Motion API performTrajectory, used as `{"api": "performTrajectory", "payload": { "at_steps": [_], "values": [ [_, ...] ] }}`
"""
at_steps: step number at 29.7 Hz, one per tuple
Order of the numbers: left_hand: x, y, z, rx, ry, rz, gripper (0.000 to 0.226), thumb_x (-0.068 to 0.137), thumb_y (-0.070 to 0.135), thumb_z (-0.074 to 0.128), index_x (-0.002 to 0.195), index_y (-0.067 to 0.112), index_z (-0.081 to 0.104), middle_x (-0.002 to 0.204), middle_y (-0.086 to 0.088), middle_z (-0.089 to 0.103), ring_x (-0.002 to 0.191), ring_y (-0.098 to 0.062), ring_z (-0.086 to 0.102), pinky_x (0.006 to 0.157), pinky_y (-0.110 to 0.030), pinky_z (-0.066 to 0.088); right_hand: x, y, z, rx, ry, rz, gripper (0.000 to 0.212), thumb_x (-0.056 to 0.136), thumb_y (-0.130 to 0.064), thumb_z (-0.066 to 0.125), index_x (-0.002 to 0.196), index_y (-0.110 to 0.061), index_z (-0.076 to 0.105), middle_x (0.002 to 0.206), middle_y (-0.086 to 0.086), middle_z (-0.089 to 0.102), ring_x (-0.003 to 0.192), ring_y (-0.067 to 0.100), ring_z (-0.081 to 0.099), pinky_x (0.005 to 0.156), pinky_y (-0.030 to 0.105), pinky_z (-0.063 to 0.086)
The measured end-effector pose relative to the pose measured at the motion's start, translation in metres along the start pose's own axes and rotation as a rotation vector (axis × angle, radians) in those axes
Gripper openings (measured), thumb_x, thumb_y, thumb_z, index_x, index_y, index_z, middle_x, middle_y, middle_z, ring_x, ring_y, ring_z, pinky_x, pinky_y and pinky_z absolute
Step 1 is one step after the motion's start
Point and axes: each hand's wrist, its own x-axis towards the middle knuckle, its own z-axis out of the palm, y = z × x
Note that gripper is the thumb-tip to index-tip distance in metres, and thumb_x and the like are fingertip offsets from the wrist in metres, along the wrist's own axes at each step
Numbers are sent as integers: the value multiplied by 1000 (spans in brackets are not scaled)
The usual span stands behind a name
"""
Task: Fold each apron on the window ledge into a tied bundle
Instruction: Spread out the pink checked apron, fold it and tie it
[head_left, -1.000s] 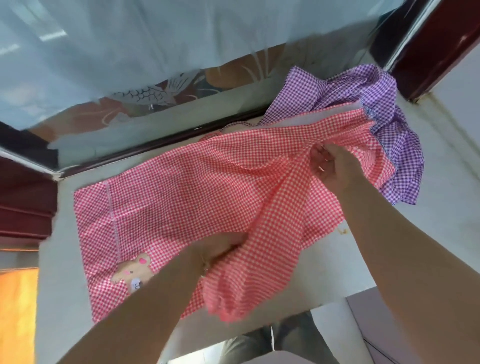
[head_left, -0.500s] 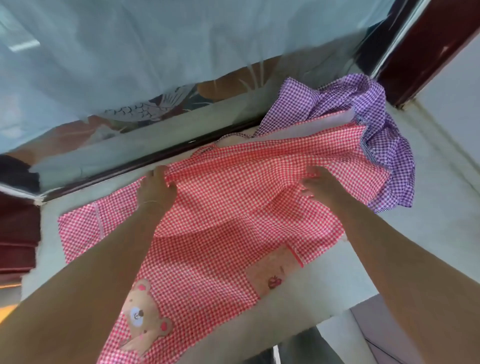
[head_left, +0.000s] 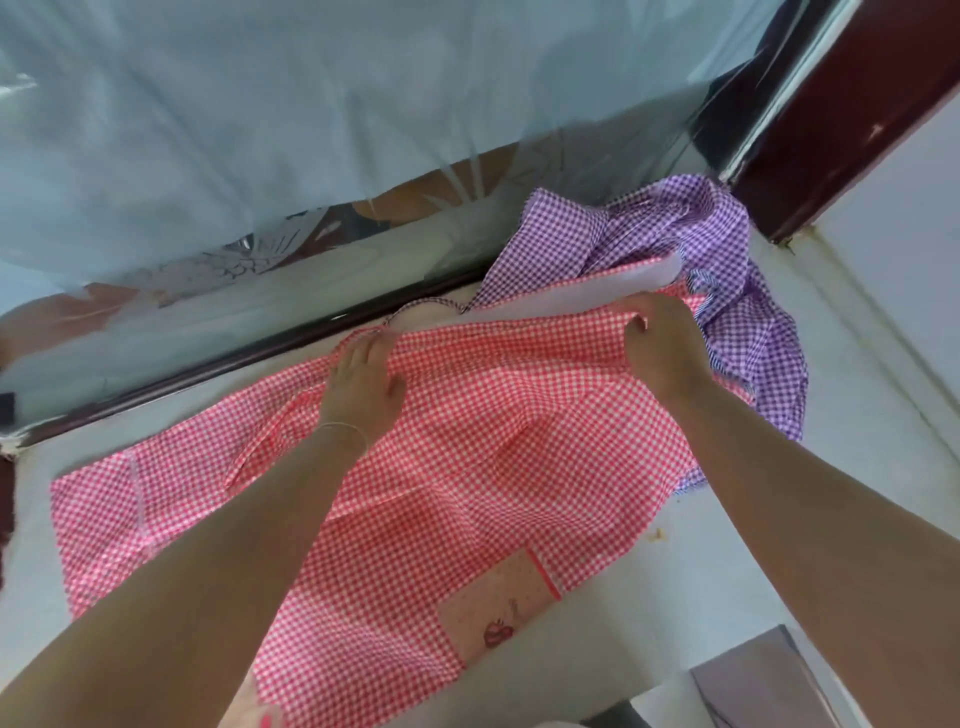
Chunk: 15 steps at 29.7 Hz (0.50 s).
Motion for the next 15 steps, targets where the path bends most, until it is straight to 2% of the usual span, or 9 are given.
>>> {"api": "performTrajectory", "payload": {
  "at_steps": [4,7,8,10,12,15],
  "values": [
    [39,57,10,-70,-43,103,47,96,29,46,142,19,40,142,-9,47,134,-29,38,115,-47,26,38,7,-2,-253,-260,-160,34,96,-20,54,130,-16,55,125,13,61,112,31,58,99,42,46],
    [57,87,15,-64,-151,141,33,98,31,45,130,23,51,132,-3,56,124,-26,49,109,-42,36,59,7,4,-404,-381,-249,26,100,-32,44,115,-16,59,109,7,66,89,22,61,81,32,48],
    [58,92,17,-37,-172,168,27,99,31,44,123,24,56,126,0,60,118,-23,53,107,-40,38,63,7,6,-441,-420,-244,30,102,-35,39,113,-16,59,104,6,66,84,21,59,76,30,46],
    [69,100,24,-17,-191,163,25,100,32,43,116,25,61,121,3,62,114,-19,54,105,-38,40,82,9,9,-450,-488,-184,35,102,-39,33,115,-17,57,107,7,66,91,25,62,77,33,46],
    [73,99,28,-56,-184,122,25,99,32,43,116,25,61,123,3,61,115,-18,54,106,-39,40,91,6,10,-504,-570,-152,32,99,-40,40,118,-20,57,111,5,66,97,26,62,76,33,45],
    [86,98,32,-38,-161,61,31,98,25,45,127,24,57,132,-1,55,120,-24,52,106,-42,40,109,0,9,-567,-848,-99,39,94,-43,50,122,-17,59,116,7,64,100,26,61,81,32,46]
  ]
}}
